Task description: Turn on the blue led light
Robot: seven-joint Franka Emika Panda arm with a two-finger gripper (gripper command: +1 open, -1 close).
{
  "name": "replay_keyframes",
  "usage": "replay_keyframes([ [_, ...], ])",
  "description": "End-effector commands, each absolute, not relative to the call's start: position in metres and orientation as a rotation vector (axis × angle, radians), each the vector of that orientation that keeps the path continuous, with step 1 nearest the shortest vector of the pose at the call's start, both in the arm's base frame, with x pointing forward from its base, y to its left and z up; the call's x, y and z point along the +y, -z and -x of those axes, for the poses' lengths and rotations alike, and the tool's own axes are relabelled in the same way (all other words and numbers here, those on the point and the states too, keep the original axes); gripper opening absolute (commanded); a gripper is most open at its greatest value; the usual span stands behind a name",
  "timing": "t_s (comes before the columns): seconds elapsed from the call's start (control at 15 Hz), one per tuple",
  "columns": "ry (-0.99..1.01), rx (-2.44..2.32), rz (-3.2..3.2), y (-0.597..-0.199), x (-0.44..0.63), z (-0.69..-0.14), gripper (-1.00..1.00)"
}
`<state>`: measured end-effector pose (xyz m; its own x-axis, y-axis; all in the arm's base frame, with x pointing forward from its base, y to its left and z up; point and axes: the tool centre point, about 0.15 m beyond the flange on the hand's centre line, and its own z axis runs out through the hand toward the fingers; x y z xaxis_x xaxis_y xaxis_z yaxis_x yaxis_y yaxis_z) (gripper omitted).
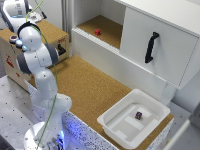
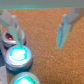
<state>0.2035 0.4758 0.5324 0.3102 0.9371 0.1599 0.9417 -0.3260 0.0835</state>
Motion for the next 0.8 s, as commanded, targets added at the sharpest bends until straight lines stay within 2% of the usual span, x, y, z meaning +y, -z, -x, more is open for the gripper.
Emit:
replay_keyframes([
  [0.0,0.352,-1.606,2.602,-0.516,0.44,-0.222,1.0],
  [0.73,0.365,-0.844,2.864,-0.5,0.331,-0.279,1.0],
])
